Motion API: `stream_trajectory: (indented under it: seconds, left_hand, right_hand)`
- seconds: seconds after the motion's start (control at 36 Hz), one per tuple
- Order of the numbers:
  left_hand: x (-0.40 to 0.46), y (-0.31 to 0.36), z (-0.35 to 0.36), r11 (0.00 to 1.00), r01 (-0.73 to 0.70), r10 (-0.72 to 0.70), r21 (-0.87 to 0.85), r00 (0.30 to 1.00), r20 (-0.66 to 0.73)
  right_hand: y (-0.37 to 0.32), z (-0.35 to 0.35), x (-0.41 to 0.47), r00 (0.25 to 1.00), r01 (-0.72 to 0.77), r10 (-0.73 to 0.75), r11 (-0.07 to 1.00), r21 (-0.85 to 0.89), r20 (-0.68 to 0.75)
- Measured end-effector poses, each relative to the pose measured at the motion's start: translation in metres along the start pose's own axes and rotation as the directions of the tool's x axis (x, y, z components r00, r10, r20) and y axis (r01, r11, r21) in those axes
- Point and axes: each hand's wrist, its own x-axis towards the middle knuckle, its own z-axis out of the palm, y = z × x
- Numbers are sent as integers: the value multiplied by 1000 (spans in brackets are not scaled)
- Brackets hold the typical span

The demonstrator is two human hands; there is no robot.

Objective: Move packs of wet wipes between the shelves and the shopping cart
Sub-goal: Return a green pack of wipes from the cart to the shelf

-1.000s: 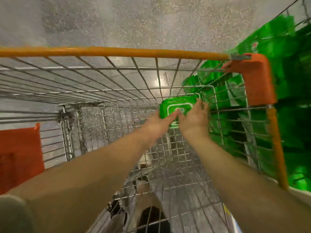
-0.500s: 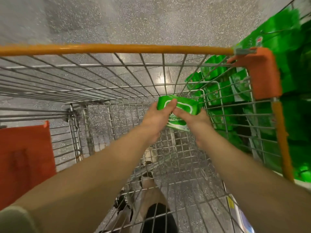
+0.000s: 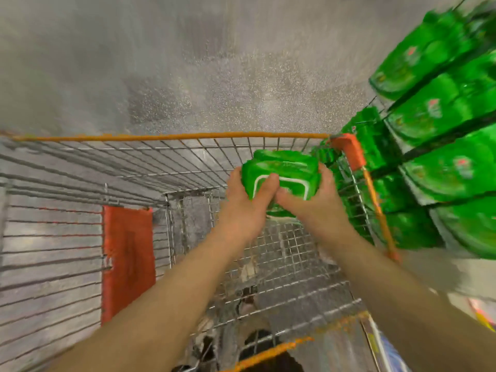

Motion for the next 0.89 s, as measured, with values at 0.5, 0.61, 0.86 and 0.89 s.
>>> stream_trajectory:
  seconds: [0.5, 0.61, 0.86, 0.89]
  left_hand:
    - [-238, 94, -3, 910, -414, 396, -13, 861, 320]
    - [-287, 105, 30, 875, -485, 445, -5, 798, 406]
    - [-392, 111, 125, 804, -592, 510, -57, 638, 577]
    - [-404, 110, 137, 797, -600, 515, -67, 618, 594]
  right_hand:
    - [-104, -53, -270, 885, 366, -373, 927, -80, -278]
    - [-103, -88, -329, 824, 382, -377, 921, -76, -423]
    - [-89, -175, -449, 652, 447, -446, 879, -165, -613]
    - [-86, -187, -463, 629, 456, -451, 874, -169, -634]
